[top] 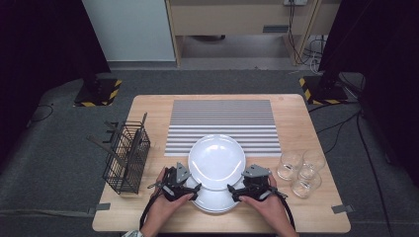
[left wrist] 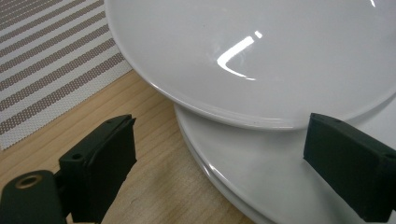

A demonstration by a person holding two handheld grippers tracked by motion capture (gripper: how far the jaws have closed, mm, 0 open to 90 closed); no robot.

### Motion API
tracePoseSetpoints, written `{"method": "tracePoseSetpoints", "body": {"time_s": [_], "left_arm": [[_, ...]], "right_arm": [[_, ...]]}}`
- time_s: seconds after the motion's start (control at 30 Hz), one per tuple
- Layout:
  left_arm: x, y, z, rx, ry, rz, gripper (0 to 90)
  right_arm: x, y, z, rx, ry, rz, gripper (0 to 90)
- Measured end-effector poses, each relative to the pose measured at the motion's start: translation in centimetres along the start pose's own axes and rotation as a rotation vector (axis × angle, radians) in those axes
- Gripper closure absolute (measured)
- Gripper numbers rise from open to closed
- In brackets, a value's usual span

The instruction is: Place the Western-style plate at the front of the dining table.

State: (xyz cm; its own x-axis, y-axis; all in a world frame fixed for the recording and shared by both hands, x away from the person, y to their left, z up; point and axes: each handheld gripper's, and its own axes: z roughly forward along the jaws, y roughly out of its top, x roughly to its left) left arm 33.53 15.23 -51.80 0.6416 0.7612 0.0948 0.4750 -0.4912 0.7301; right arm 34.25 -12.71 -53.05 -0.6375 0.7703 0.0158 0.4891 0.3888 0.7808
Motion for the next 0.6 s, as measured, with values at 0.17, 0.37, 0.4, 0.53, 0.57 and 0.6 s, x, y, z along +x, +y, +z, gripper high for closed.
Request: {"method": "tracePoseSetpoints", "body": {"time_s": [0.17, 0.37, 0.4, 0.53, 0.57, 0.6], "left_arm": [[-0.3, 0.1, 0.2, 0.008, 0.003, 0.011, 7.6], [-0.7, 0.5, 0.5, -0.007, -0.008, -0.005, 7.2], [-0.8, 0.6, 0.5, -0.008, -0.008, 0.003, 7.0], [-1.4, 0.7, 0.7, 0.005, -0.001, 0.032, 6.7], [-1.4, 0.7, 0.7, 0.006, 0.000, 0.031, 6.6], [-1.4, 0.6, 0.7, 0.009, 0.001, 0.029, 6.5]], "right_arm": [[-0.1, 0.0, 0.0, 0.000, -0.004, 0.004, 0.5], [-0.2, 0.0, 0.0, -0.003, -0.009, 0.007, 0.7], [-0.2, 0.0, 0.0, -0.004, -0.010, 0.006, 0.9], [-0.2, 0.0, 0.0, -0.002, -0.010, 0.008, 1.4], [-0.2, 0.0, 0.0, -0.002, -0.012, 0.008, 1.6], [-0.2, 0.0, 0.0, 0.000, -0.010, 0.010, 2.1]]}}
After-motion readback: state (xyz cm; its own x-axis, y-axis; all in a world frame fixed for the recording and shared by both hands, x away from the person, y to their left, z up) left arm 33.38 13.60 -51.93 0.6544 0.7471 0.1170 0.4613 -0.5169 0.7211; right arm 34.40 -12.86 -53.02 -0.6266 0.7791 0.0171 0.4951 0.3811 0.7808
